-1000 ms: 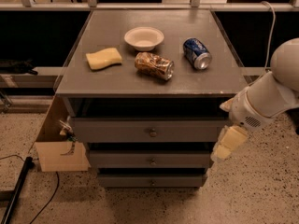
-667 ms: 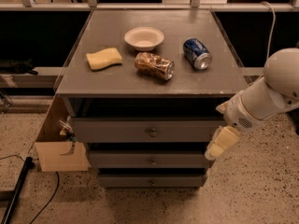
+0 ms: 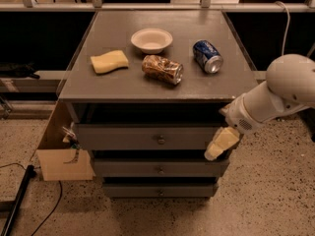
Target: Open top drawer
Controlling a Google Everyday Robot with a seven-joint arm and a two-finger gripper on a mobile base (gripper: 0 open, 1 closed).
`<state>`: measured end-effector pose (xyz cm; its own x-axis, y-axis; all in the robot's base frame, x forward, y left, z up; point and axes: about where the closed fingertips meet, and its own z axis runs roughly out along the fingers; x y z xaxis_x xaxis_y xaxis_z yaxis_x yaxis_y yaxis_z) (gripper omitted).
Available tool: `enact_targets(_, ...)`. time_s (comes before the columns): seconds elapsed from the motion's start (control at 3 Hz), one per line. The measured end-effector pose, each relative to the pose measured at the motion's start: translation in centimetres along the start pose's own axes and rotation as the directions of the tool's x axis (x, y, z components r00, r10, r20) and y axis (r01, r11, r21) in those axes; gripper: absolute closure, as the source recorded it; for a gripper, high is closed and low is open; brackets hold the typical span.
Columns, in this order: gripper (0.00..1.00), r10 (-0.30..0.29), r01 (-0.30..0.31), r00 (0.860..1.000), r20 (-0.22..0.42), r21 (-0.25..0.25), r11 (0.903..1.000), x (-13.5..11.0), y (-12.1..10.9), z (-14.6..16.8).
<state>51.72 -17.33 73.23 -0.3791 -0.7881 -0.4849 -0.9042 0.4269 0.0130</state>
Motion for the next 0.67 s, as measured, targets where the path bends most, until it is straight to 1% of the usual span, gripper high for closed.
enact_targets(0.33, 0.00, 0.008, -0.011, 0.999, -0.048, -0.061, 0.9981, 2.18, 1.89, 3.43)
enact_targets(0.67, 0.00, 0.002, -0.005, 0.999, -0.049, -0.059, 0.9983, 1.75, 1.69, 3.60)
